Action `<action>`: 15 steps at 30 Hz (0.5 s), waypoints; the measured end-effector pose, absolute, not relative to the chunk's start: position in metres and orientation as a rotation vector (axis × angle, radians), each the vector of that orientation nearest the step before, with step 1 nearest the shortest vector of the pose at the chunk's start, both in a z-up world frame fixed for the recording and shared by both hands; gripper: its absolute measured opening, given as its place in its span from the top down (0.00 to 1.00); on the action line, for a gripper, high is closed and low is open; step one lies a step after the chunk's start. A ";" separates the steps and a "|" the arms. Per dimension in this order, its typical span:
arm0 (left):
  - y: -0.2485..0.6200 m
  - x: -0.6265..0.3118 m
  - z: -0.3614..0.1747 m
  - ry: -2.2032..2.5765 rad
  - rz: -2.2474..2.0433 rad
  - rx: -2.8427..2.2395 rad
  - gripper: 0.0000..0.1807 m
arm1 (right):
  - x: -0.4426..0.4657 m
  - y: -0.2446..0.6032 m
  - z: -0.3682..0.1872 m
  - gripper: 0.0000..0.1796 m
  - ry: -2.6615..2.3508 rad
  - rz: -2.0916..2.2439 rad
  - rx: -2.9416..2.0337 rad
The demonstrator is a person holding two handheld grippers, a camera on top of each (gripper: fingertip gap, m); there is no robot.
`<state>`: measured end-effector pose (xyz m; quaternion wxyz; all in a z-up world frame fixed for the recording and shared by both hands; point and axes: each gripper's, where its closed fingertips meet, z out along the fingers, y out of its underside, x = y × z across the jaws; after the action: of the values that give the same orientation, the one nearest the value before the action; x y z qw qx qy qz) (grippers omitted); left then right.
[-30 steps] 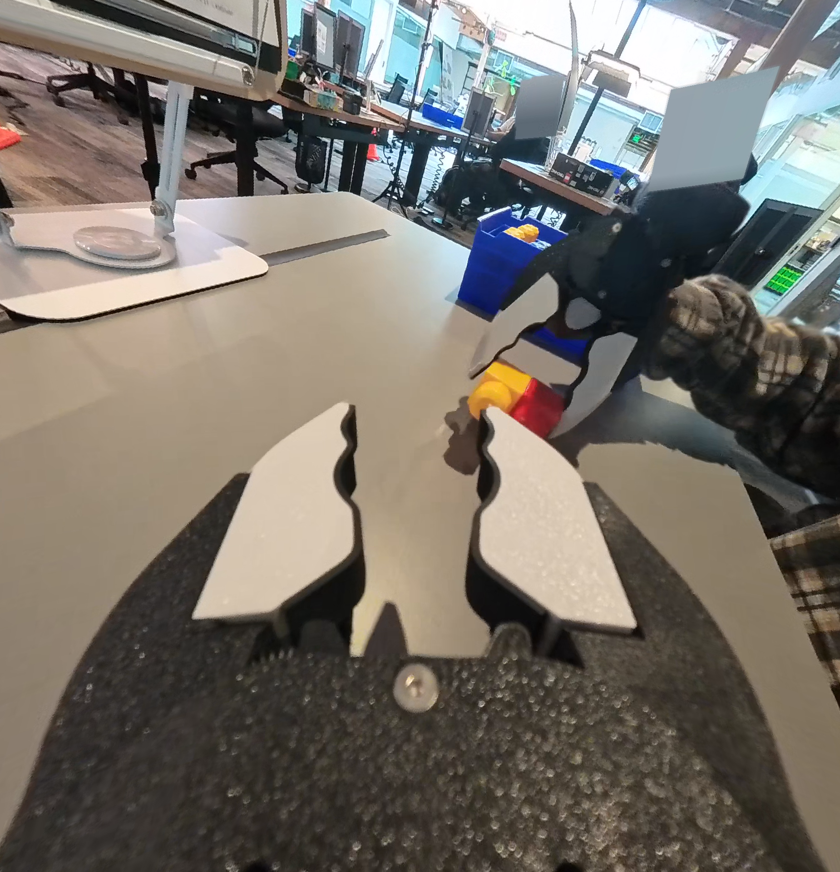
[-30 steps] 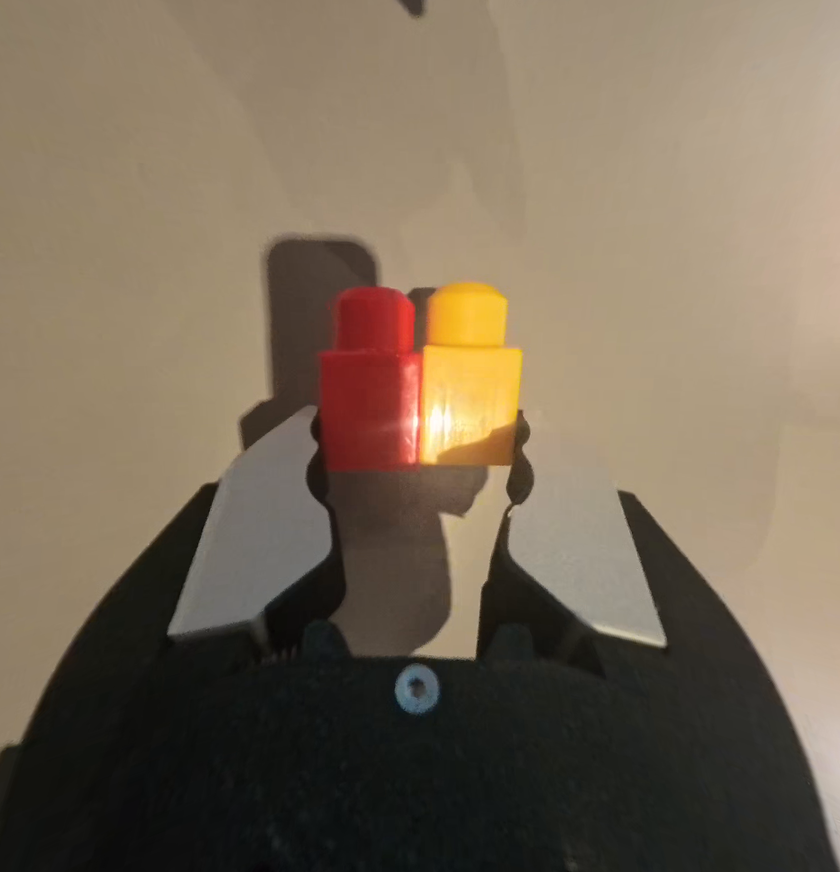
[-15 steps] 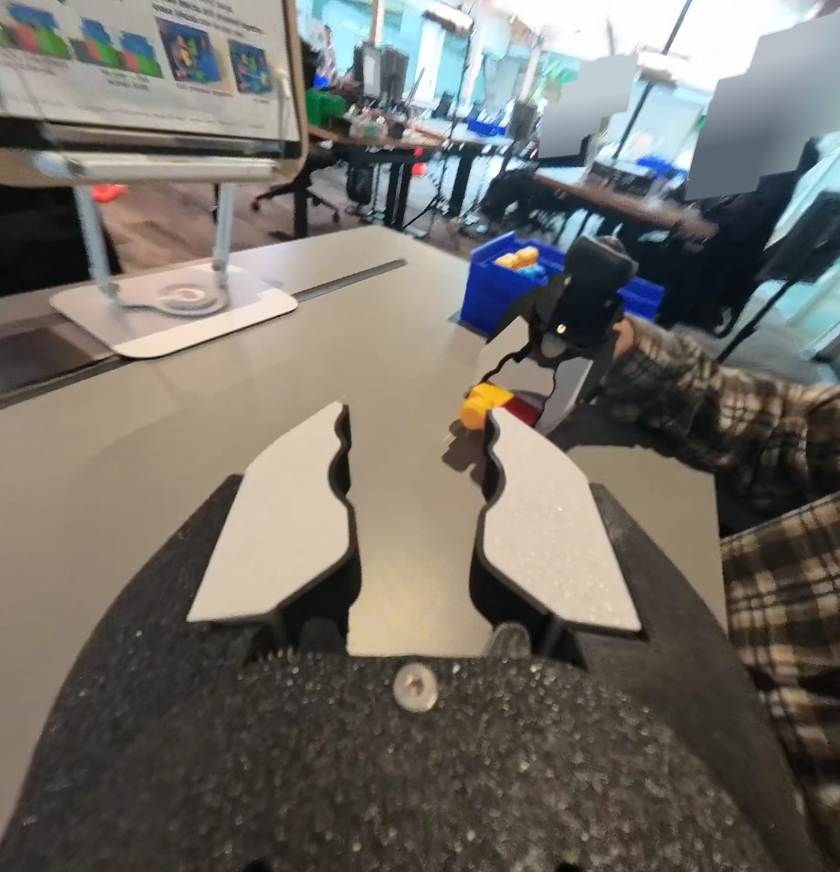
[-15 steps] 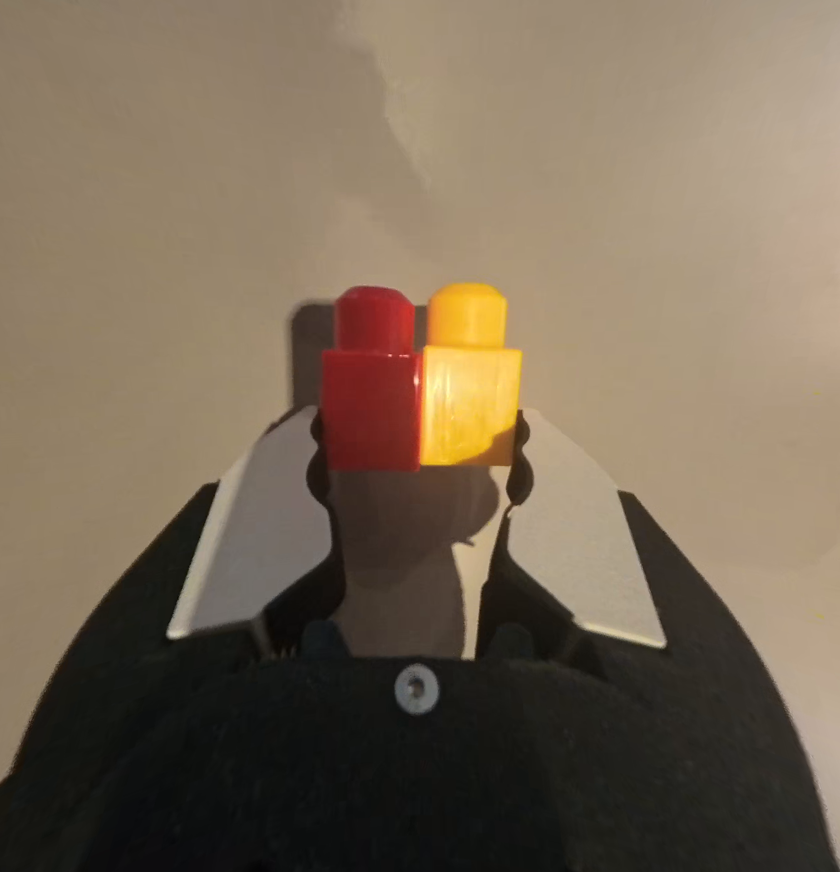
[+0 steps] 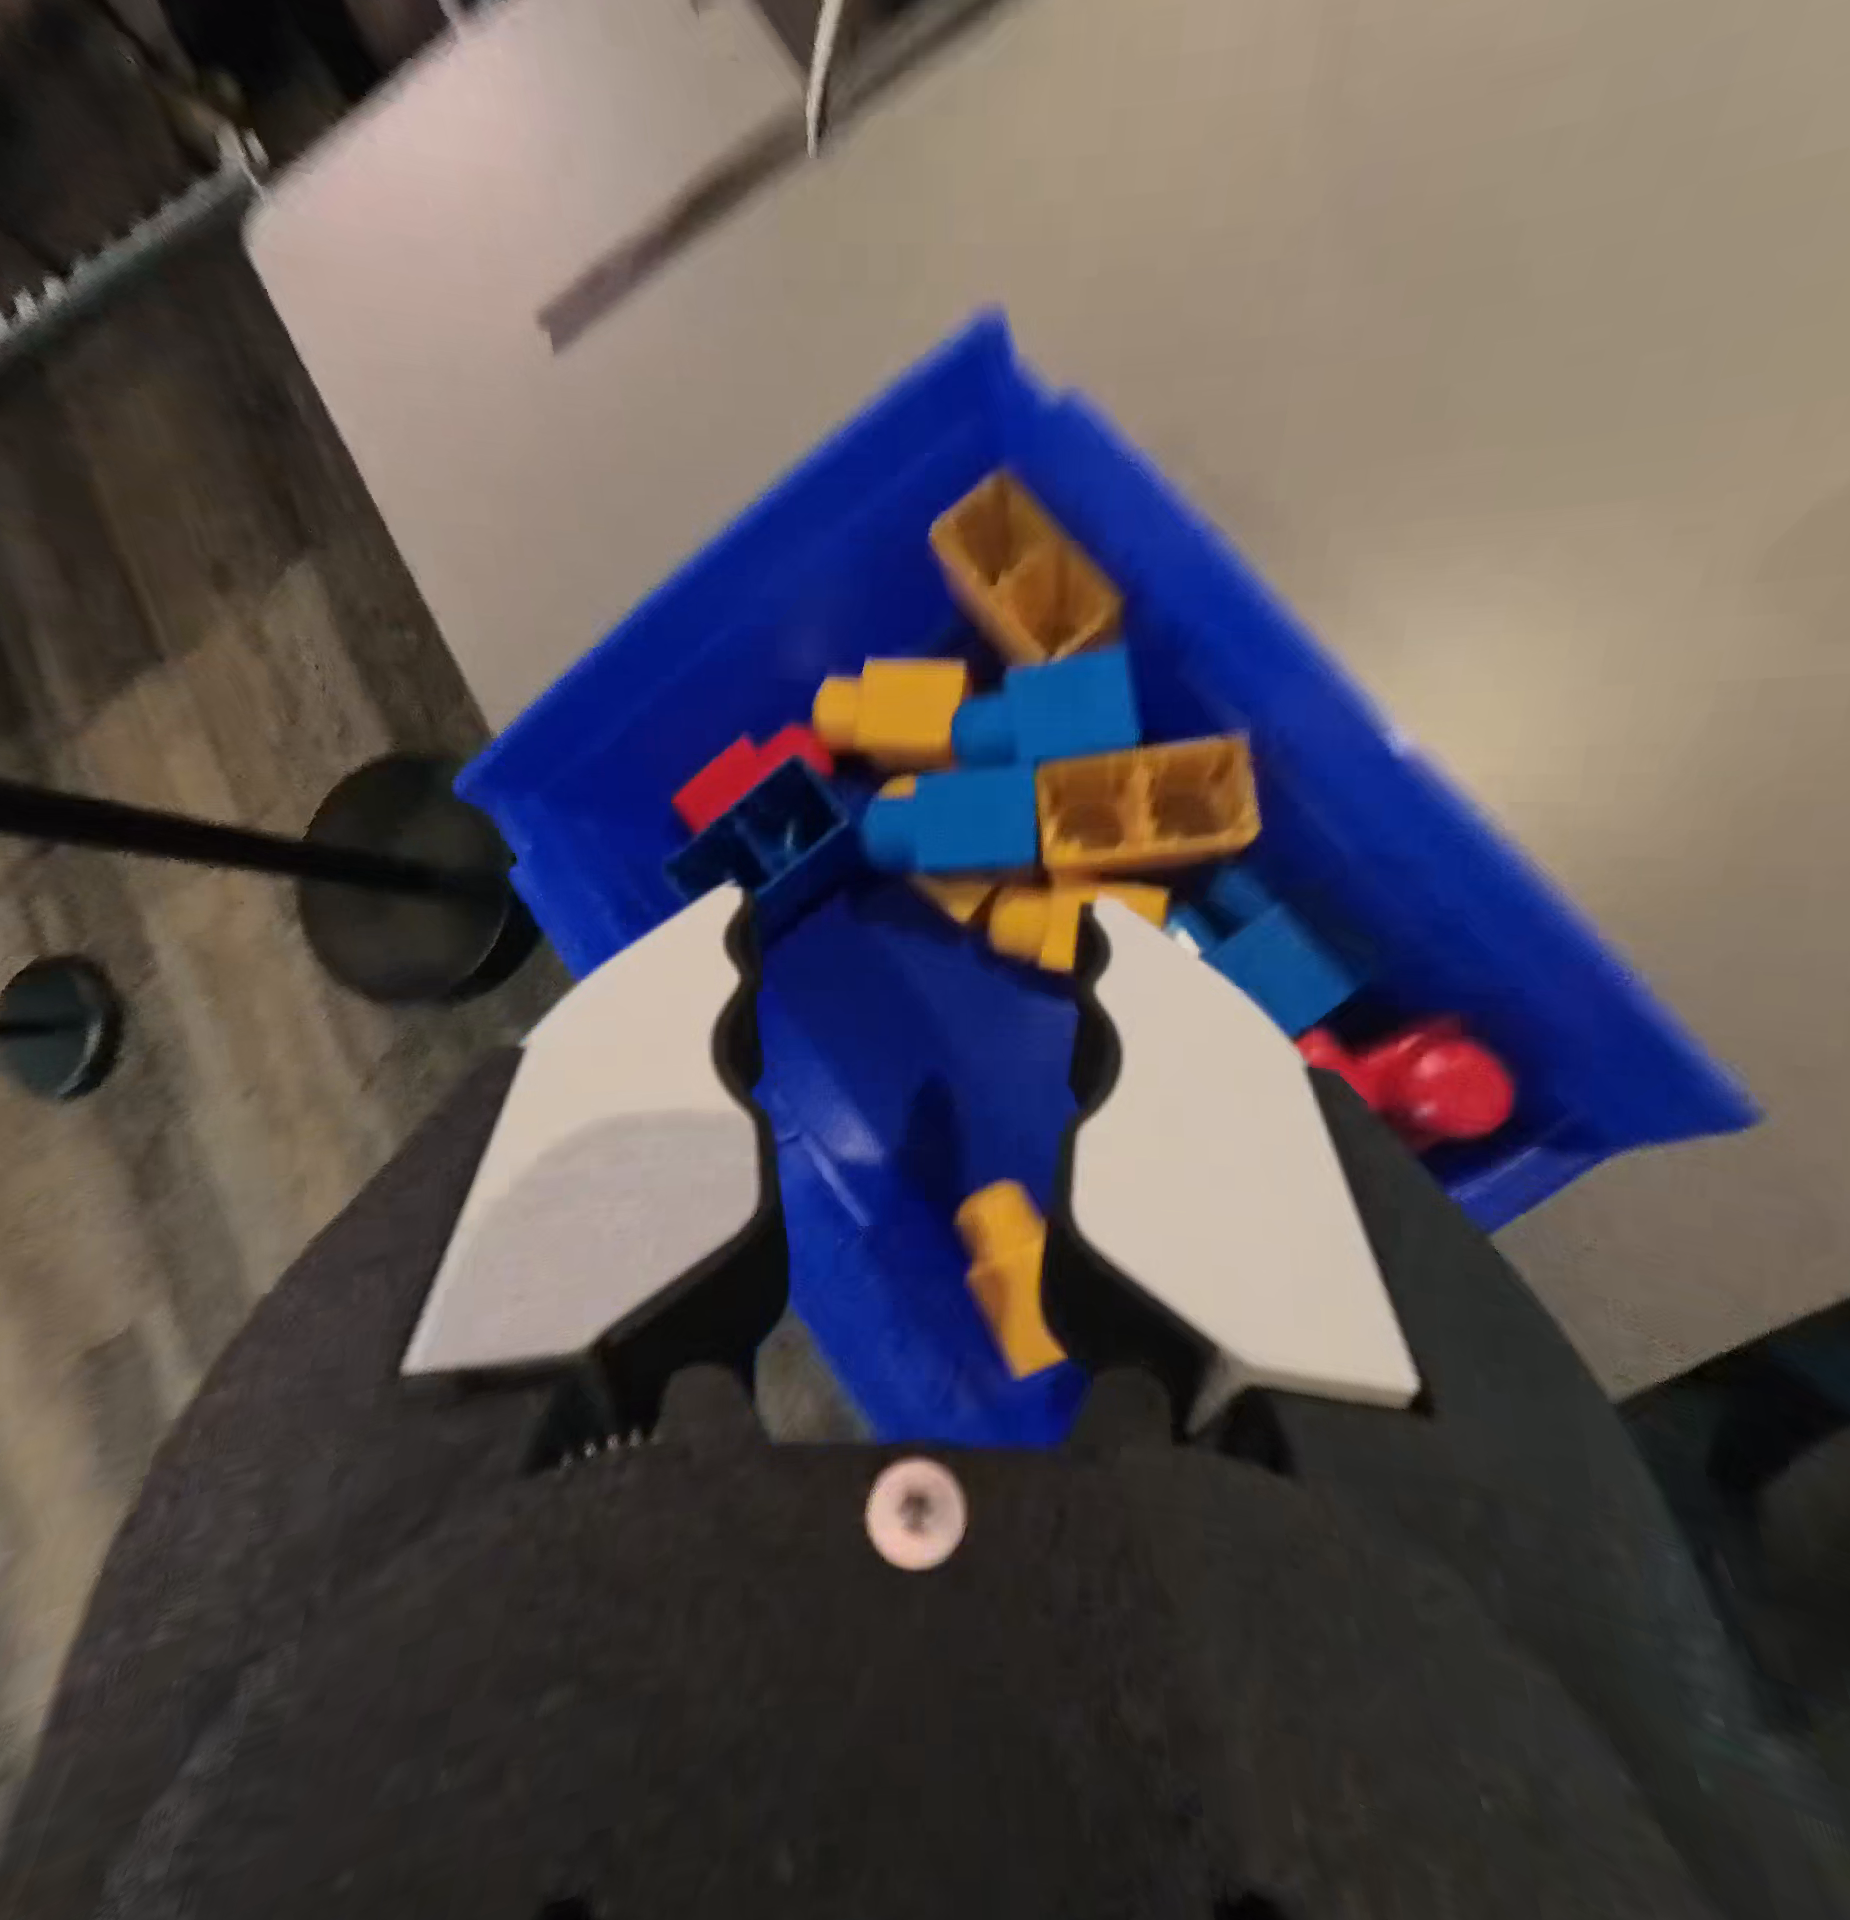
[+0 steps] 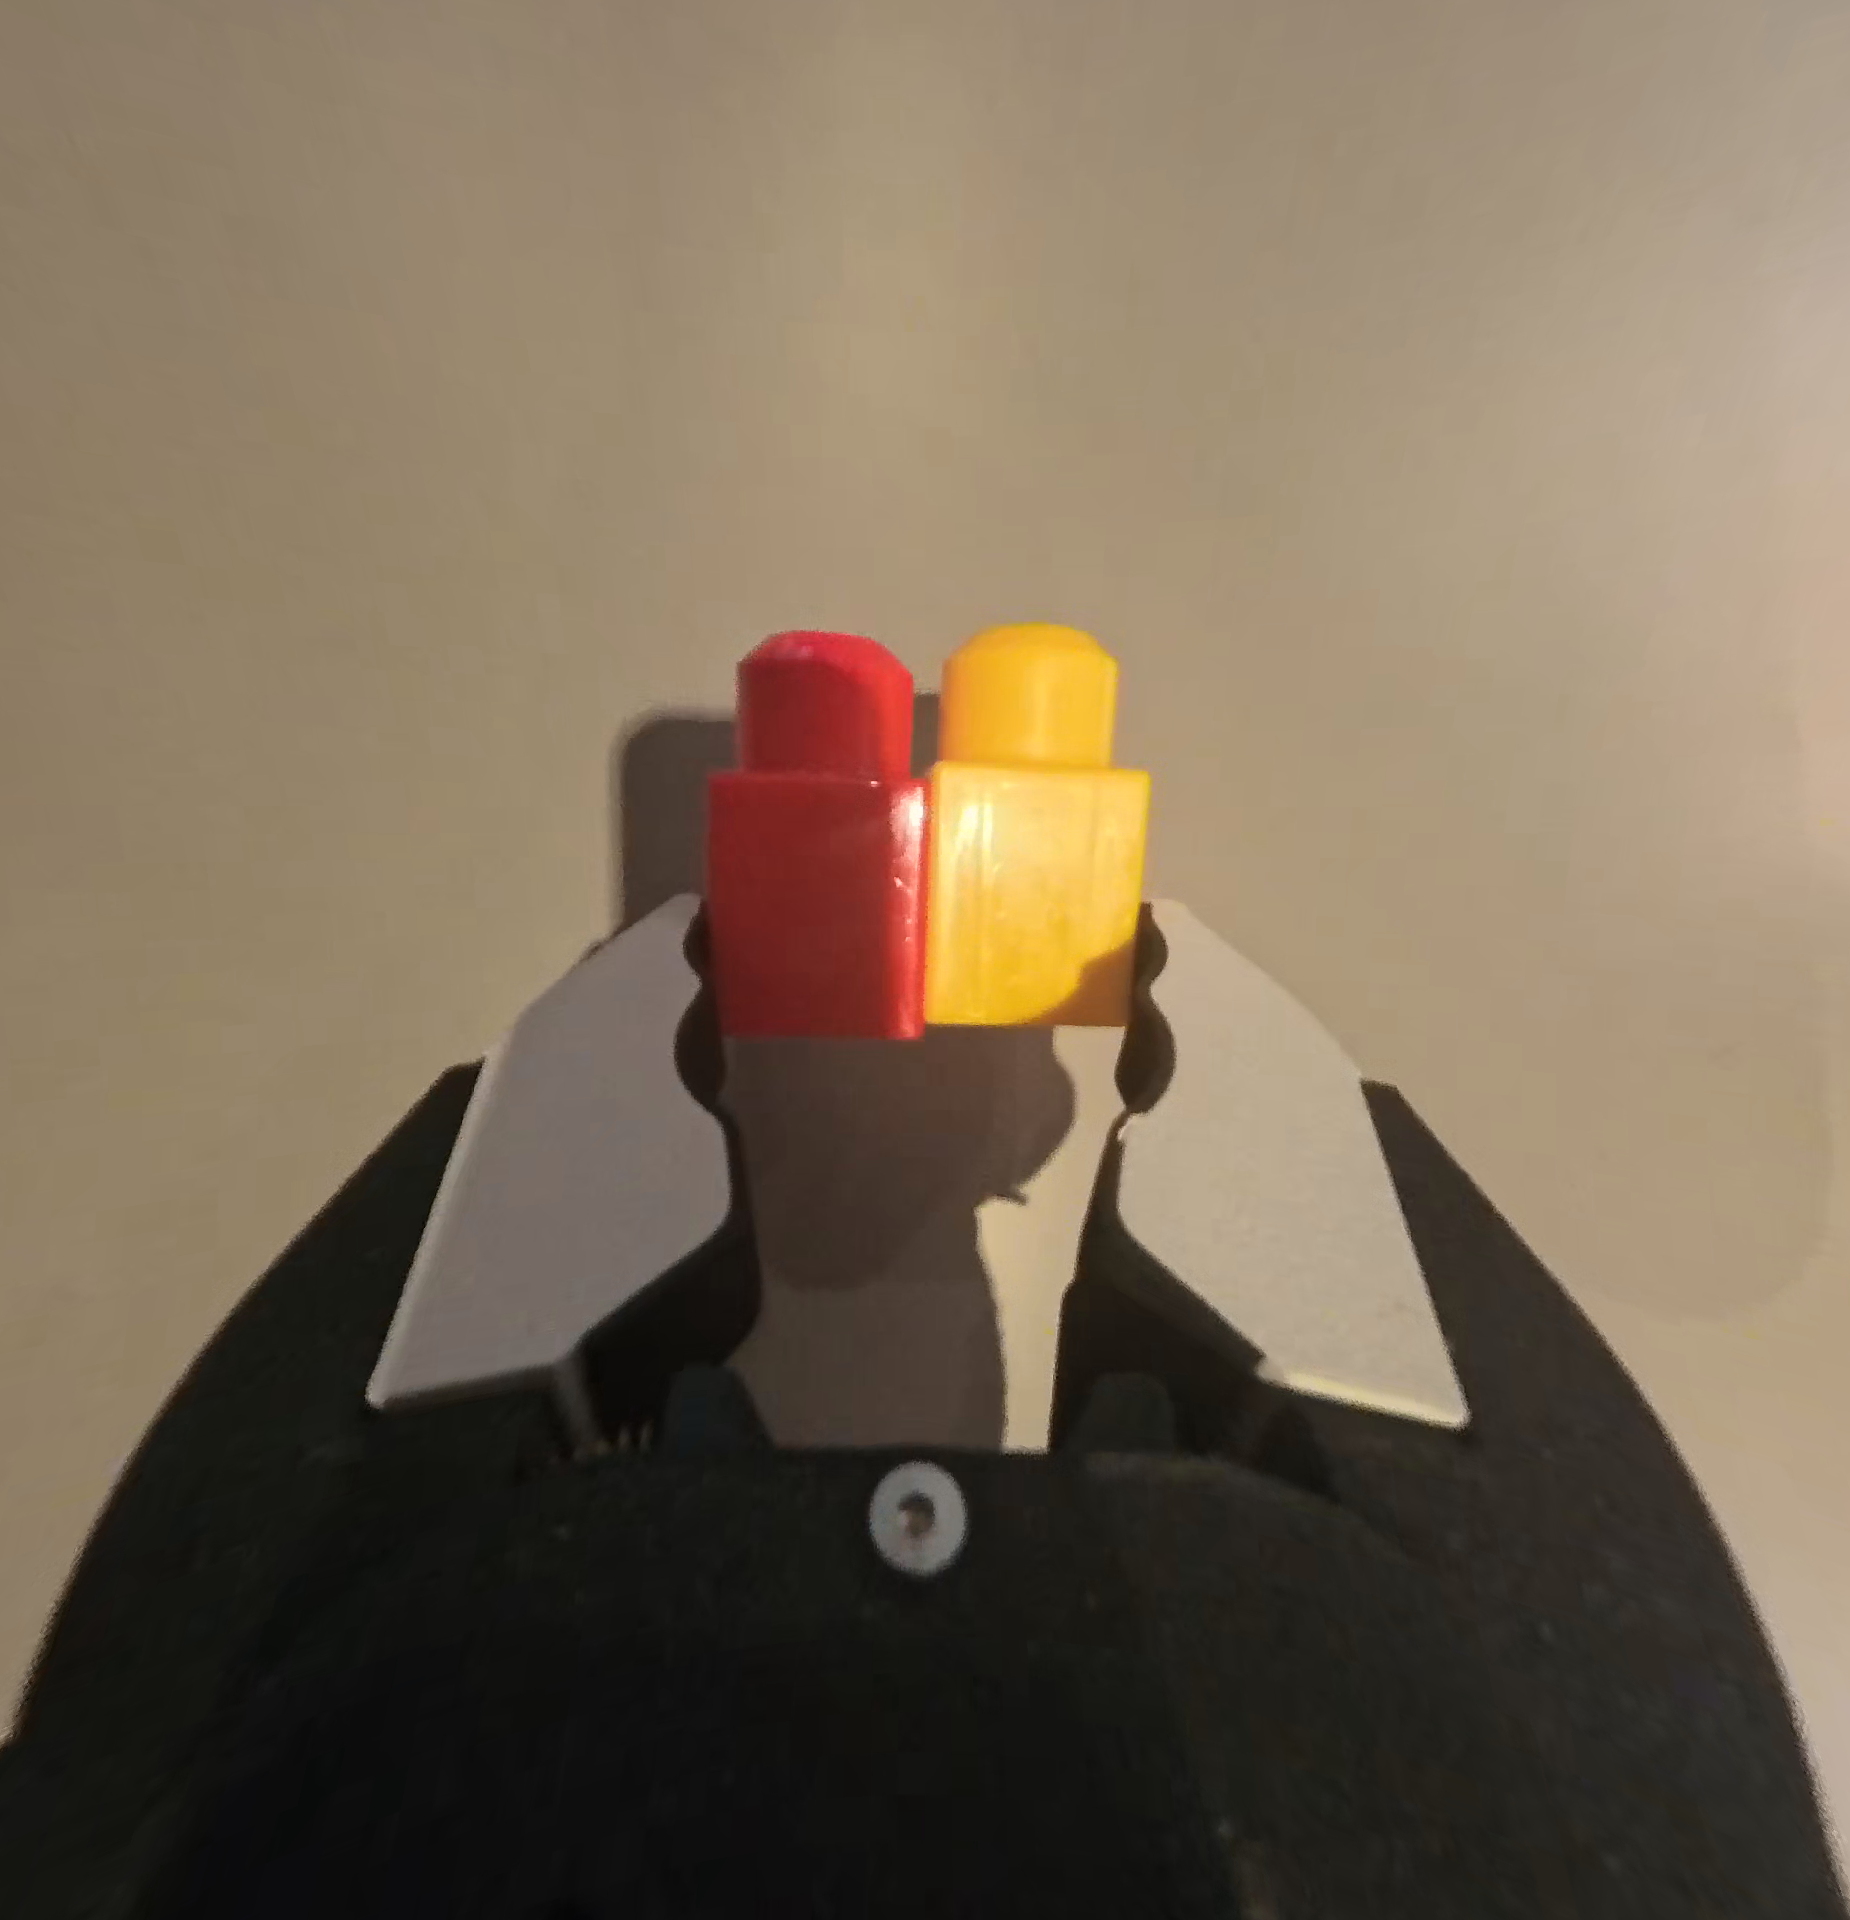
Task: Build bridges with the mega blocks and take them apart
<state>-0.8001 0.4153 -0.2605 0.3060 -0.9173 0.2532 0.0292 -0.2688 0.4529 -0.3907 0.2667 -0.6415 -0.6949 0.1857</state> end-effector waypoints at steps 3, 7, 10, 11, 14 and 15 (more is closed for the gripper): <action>0.423 -0.813 -0.290 0.851 0.195 -2.539 0.65 | -0.271 0.451 -0.391 0.58 -1.882 0.508 -1.727; 0.447 -0.825 -0.321 1.039 0.324 -2.593 0.60 | -0.272 0.451 -0.395 0.58 -1.890 0.515 -1.730; 0.463 -0.838 -0.339 1.112 0.407 -2.633 0.57 | -0.271 0.453 -0.397 0.58 -1.886 0.528 -1.737; 0.467 -0.842 -0.345 1.130 0.419 -2.647 0.56 | -0.270 0.453 -0.397 0.58 -1.885 0.532 -1.737; 0.471 -0.849 -0.360 1.179 0.431 -2.701 0.57 | -0.270 0.453 -0.396 0.58 -1.877 0.559 -1.738; 0.471 -0.852 -0.365 1.199 0.436 -2.721 0.58 | -0.270 0.453 -0.396 0.58 -1.878 0.565 -1.737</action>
<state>-0.8517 0.4713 -0.3647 0.0680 -0.9033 0.3981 0.1449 -0.2697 0.4527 -0.3959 0.2580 -0.6405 -0.6926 0.2085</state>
